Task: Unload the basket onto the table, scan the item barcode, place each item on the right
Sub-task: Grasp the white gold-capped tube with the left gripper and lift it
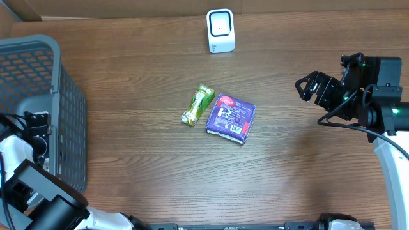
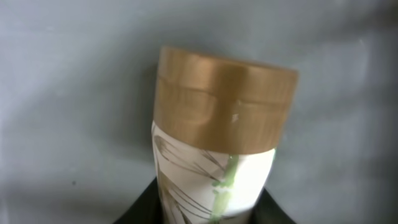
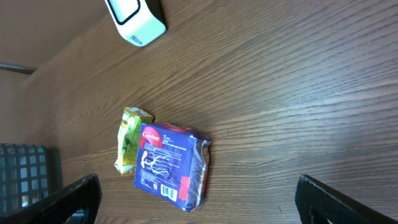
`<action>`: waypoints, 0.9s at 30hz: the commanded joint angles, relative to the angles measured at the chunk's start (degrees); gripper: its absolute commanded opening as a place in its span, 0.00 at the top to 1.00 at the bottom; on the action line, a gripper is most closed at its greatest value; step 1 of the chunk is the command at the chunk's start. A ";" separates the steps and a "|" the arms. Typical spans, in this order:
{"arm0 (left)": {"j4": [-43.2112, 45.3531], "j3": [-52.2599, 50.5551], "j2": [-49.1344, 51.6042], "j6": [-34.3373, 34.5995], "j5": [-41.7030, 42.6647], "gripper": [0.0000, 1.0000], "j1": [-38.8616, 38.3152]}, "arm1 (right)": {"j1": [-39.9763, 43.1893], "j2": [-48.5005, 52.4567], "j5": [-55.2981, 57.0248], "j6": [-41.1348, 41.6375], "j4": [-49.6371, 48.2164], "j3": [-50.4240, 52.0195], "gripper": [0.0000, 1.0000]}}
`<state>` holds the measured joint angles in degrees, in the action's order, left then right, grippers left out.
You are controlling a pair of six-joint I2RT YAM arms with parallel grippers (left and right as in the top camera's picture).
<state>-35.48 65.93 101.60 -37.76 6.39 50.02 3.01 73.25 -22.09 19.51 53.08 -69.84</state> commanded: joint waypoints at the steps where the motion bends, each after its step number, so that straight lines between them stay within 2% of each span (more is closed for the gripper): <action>1: 2.08 -0.31 0.28 12.02 1.51 0.80 0.11 | 0.22 -0.26 0.13 0.28 -0.50 -1.36 0.00; 6: 0.81 -0.31 0.28 26.73 1.62 0.78 0.11 | 0.22 -0.24 -0.09 0.31 -0.44 -1.36 0.00; 9: -3.28 -0.31 0.28 30.75 1.60 0.73 0.11 | 0.22 -0.24 -0.50 0.28 -0.31 -1.36 0.00; 12: -7.39 -0.33 0.28 31.85 1.57 0.67 0.11 | 0.22 -0.26 -1.09 0.31 -0.31 -1.36 0.00; 13: -8.41 -0.33 0.28 32.13 1.57 0.55 0.11 | 0.22 -0.26 -1.22 0.42 -0.31 -1.36 0.00; 14: -9.73 -0.33 0.28 33.44 1.51 0.00 0.11 | 0.22 -0.26 -1.40 0.52 -0.33 -1.36 0.00; 19: -13.92 -0.33 0.28 41.24 -1.01 0.00 0.11 | 0.22 -0.26 -1.60 0.55 -0.31 -1.36 0.00; 27: -15.26 -0.33 0.28 41.42 -2.32 0.00 0.13 | 0.22 -0.26 -1.57 0.52 -0.31 -1.36 0.00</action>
<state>-50.63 65.93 101.60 2.00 4.14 50.30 3.01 73.25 -23.16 19.70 53.10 -69.84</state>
